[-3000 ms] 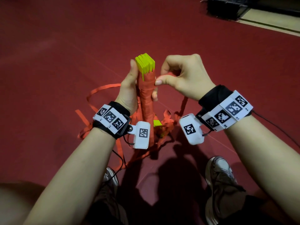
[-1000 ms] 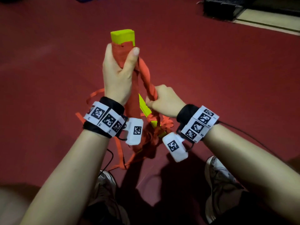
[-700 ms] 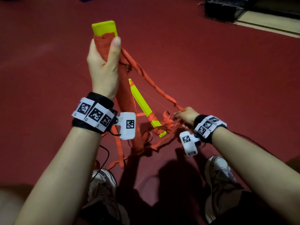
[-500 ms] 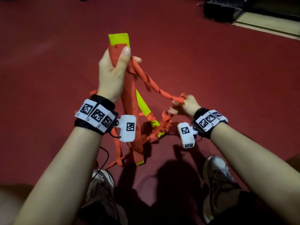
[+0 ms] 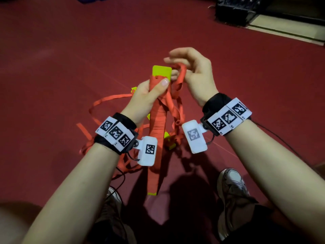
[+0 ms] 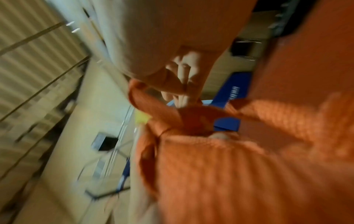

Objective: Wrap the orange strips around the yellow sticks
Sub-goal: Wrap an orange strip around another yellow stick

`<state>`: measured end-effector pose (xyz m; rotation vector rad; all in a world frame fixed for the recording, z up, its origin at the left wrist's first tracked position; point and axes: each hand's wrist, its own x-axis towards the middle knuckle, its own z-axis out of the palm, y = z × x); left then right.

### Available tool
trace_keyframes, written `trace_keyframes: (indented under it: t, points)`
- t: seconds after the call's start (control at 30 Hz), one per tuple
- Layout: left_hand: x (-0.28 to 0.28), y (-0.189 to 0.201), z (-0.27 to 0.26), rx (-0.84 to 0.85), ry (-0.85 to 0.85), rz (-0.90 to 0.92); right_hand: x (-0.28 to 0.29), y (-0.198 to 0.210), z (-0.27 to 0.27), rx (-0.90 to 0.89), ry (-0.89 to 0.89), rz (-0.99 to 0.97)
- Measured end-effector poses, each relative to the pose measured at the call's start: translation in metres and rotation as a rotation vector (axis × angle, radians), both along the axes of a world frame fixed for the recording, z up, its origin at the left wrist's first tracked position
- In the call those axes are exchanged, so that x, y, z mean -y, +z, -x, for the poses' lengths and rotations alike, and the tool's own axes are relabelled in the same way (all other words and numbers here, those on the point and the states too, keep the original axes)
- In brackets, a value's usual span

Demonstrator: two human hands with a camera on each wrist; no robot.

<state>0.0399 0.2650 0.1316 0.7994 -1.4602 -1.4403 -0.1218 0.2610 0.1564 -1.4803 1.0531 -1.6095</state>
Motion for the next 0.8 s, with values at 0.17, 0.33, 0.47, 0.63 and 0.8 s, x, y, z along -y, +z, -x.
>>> trace_keyframes:
  t: [0.17,0.33,0.47,0.63,0.8]
  points:
    - [0.003,0.017,-0.006,-0.128,0.029,-0.072,-0.001,-0.035,-0.002,0.059,0.205,-0.452]
    - [-0.001,0.038,-0.012,-0.181,-0.013,-0.061,-0.016,-0.061,-0.016,0.159,0.544,-0.707]
    - [-0.001,0.042,-0.019,-0.179,0.007,-0.055,-0.020,-0.080,0.008,-0.007,0.758,-0.923]
    - [0.005,0.045,-0.032,-0.171,0.054,-0.010,-0.027,-0.121,0.011,-0.960,0.827,-1.074]
    - [0.004,0.044,-0.028,-0.168,0.036,-0.015,-0.013,-0.112,0.022,-1.445,0.104,-0.758]
